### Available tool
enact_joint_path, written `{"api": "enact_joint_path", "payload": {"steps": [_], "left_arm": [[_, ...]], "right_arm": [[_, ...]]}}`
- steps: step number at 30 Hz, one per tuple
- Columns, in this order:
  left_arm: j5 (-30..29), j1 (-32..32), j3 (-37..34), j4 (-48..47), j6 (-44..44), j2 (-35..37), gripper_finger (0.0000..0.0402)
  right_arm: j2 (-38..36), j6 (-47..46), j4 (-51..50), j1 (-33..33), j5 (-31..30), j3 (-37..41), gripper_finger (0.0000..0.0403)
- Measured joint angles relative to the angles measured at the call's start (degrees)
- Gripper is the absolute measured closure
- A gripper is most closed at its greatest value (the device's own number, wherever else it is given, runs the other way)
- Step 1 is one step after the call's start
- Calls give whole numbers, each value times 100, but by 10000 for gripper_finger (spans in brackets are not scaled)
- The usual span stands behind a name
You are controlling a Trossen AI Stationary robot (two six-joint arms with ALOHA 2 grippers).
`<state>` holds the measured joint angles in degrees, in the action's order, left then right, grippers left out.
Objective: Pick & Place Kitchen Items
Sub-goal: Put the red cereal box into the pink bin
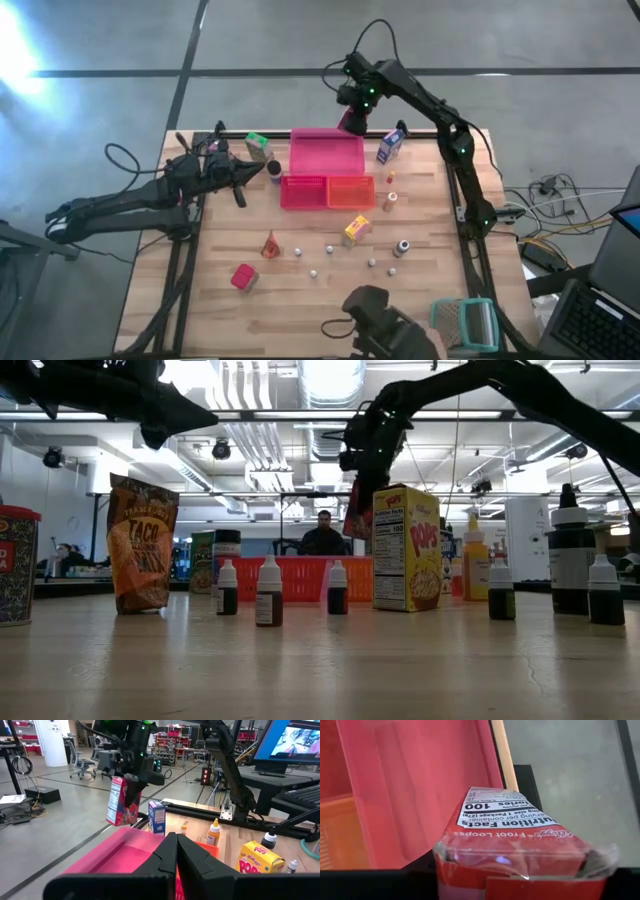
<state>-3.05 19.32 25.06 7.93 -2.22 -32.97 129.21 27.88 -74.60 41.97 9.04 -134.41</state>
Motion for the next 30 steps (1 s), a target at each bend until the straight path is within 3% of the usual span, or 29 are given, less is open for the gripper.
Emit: {"api": "enact_joint_path", "payload": {"steps": [14, 22, 30], "left_arm": [[-2, -1, 0, -128, 2, -13, 392], [-2, 1, 0, -143, 44, -13, 392], [-2, 1, 0, -154, 44, -13, 392]], "right_arm": [[393, 441, 35, -170, -301, 0, 248], [516, 556, 29, -228, -448, 0, 226], [690, 579, -23, -237, -466, 4, 244]]}}
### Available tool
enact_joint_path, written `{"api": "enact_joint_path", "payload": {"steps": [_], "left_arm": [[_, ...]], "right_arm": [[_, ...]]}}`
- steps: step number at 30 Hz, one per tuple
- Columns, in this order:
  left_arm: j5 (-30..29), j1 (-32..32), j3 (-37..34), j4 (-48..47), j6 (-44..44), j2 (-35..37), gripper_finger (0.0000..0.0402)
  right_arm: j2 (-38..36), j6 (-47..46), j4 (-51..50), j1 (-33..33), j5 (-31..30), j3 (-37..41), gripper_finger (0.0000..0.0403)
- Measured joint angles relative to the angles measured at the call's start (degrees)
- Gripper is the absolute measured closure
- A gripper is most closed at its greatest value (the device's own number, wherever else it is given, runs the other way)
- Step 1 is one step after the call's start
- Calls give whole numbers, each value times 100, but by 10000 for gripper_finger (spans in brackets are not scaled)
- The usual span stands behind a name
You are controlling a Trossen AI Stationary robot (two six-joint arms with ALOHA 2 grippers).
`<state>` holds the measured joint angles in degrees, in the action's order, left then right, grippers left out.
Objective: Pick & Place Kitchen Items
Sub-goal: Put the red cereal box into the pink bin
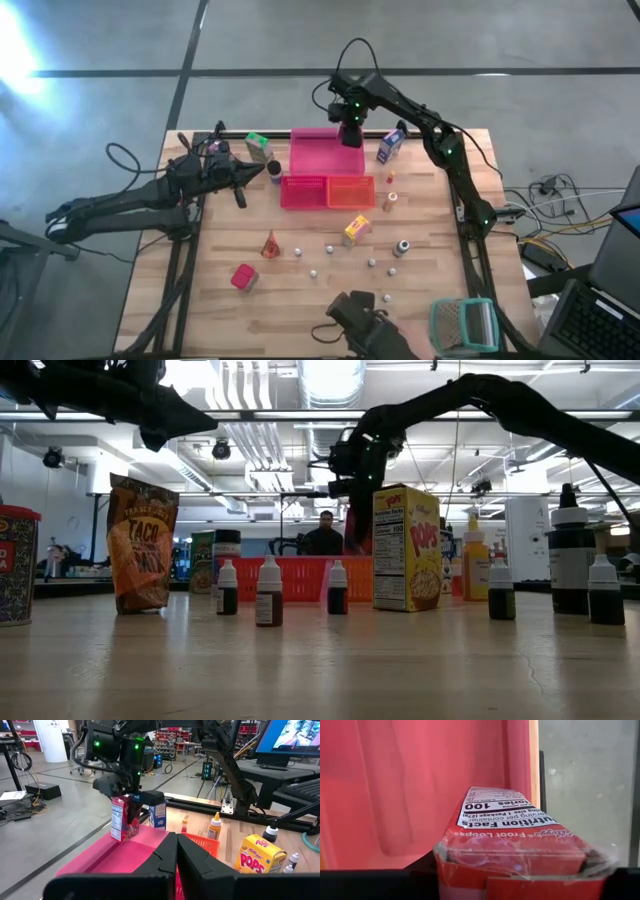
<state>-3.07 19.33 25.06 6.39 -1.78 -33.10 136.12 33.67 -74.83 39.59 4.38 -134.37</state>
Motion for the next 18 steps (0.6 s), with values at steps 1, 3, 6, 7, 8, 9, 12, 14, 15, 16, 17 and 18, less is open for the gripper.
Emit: {"api": "enact_joint_path", "payload": {"steps": [1, 3, 6, 7, 8, 9, 12, 14, 15, 16, 17, 18], "left_arm": [[1, 0, 0, 0, 0, 0, 392], [1, -1, 0, 0, 0, 0, 392], [0, 0, 0, -4, 2, 0, 392], [2, -2, 0, -7, 4, 0, 392], [0, -2, 0, -7, 4, 0, 392], [2, -2, 0, -7, 5, 0, 392], [2, 0, 0, -7, 9, 0, 392], [2, 0, 0, -7, 9, 0, 392], [0, 0, 0, -7, 9, 0, 392], [0, 0, 0, -7, 9, 0, 392], [1, 0, 0, -7, 8, 0, 392], [1, 0, 0, -7, 7, 0, 392]], "right_arm": [[38, 3, -6, 0, 0, 3, 245], [86, 6, -9, -2, -12, 21, 244], [103, 117, -7, -17, -13, 77, 234], [100, 138, -2, -24, -15, 96, 230], [100, 146, 0, -28, -24, 119, 228], [100, 150, 0, -28, -30, 143, 227], [100, 236, 42, -37, -34, 250, 230], [100, 276, 69, -37, -52, 340, 236], [100, 281, 90, -37, -52, 396, 239], [100, 295, 157, -37, -55, 457, 241], [100, 301, 241, -37, -55, 515, 243], [100, 303, 319, -37, -55, 569, 244]]}}
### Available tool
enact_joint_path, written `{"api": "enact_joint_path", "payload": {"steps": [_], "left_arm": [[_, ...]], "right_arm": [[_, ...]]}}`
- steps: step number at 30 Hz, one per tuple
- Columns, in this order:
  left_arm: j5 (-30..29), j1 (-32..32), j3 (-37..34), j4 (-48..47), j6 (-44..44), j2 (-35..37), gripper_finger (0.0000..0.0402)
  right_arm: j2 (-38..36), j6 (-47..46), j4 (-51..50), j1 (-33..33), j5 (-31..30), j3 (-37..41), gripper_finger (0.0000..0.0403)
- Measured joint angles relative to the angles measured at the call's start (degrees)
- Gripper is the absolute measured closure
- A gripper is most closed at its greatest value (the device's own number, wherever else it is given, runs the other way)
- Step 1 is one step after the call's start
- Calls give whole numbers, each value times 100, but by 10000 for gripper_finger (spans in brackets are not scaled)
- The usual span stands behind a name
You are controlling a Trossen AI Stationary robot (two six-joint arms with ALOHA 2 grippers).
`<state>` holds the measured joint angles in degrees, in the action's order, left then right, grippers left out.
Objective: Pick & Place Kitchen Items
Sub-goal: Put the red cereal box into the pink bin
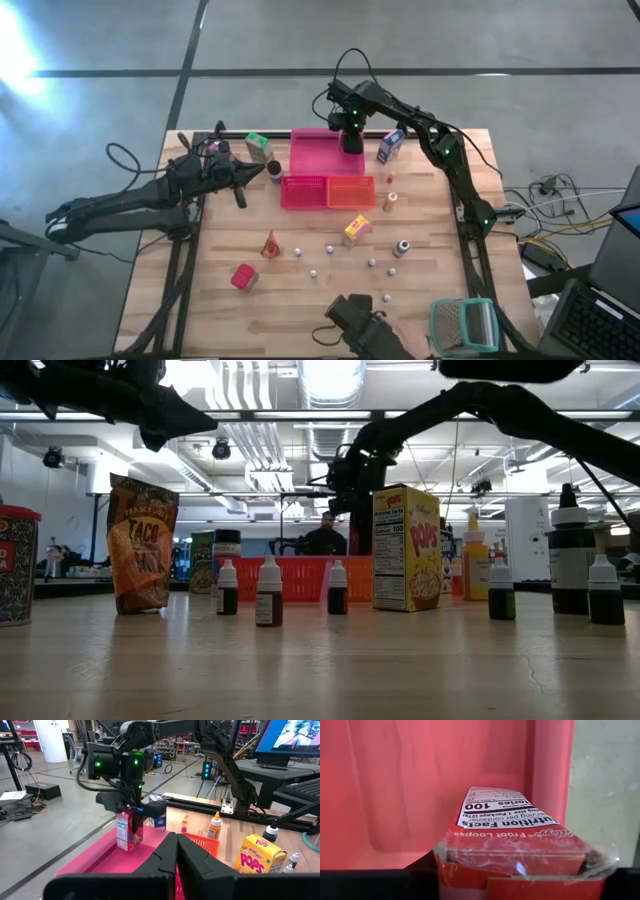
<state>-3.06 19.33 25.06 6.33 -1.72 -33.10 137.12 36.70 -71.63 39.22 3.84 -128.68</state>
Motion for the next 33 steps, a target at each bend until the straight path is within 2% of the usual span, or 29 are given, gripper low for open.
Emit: {"api": "enact_joint_path", "payload": {"steps": [13, 33], "left_arm": [[0, 0, 0, 0, 0, 0, 392], [-1, 0, 0, 1, 39, 0, 392]], "right_arm": [[0, 274, 535, -26, -268, 262, 206], [-170, -44, 501, -76, -276, 267, 138]]}}
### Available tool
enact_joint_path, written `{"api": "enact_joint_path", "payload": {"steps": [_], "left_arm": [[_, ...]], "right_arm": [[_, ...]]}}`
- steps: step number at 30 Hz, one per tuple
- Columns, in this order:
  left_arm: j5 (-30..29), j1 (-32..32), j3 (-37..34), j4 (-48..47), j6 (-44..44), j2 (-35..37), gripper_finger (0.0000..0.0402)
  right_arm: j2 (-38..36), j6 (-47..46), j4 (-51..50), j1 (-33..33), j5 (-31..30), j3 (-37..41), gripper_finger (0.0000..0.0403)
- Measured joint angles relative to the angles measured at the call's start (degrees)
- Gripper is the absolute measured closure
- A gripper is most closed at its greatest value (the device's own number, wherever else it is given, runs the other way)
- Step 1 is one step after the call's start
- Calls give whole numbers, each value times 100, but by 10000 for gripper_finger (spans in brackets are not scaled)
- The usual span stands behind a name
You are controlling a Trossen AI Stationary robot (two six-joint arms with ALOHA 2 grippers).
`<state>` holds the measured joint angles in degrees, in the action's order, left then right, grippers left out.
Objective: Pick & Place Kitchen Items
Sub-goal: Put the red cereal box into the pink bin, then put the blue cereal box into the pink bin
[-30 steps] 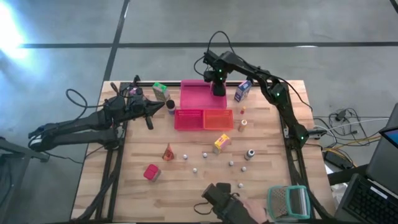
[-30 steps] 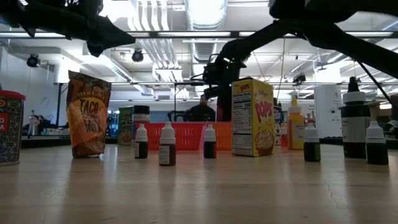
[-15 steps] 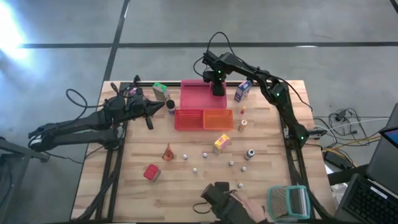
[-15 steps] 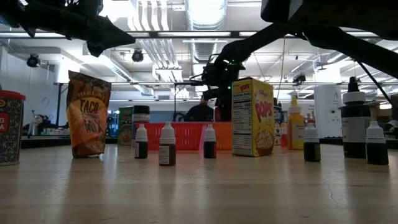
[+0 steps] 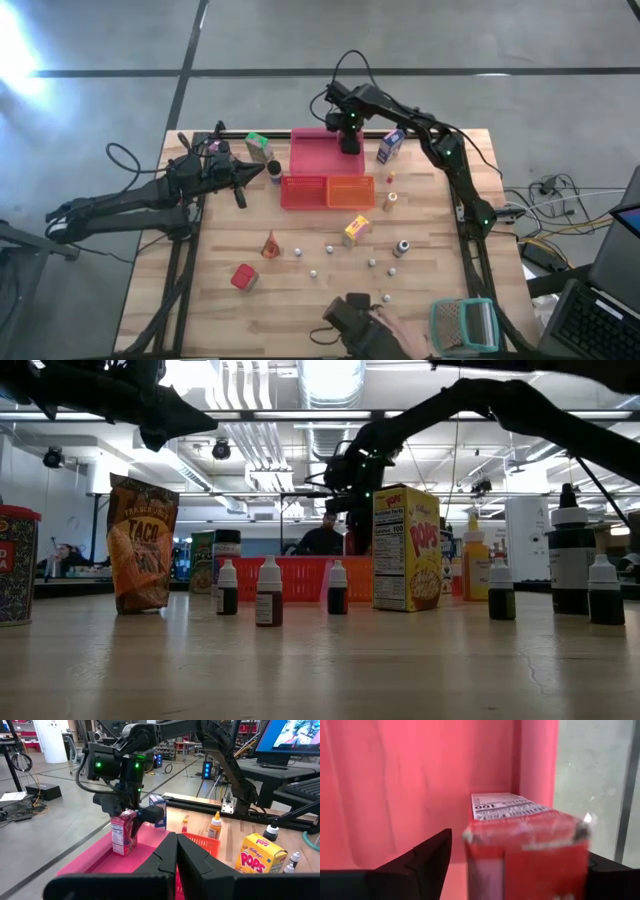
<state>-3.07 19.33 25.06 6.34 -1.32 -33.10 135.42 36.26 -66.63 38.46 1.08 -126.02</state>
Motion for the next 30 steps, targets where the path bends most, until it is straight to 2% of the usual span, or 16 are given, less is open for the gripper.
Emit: {"api": "enact_joint_path", "payload": {"steps": [8, 18, 23, 26, 30], "left_arm": [[0, 0, 0, 1, 3, 0, 392], [0, 0, 0, -1, 6, 0, 392], [0, 0, 0, 0, 82, 0, 392], [0, 0, 0, -1, 87, 1, 392], [0, 0, 0, -1, 151, 0, 392]], "right_arm": [[-333, -126, -118, -26, -399, -35, 117], [-1122, -467, -983, -125, -476, -103, 96], [-1775, -460, -1098, -138, -1035, 205, 92], [-2199, -270, -1103, -133, -1618, 583, 100], [-2705, -23, -1063, -130, -1964, 1184, 116]]}}
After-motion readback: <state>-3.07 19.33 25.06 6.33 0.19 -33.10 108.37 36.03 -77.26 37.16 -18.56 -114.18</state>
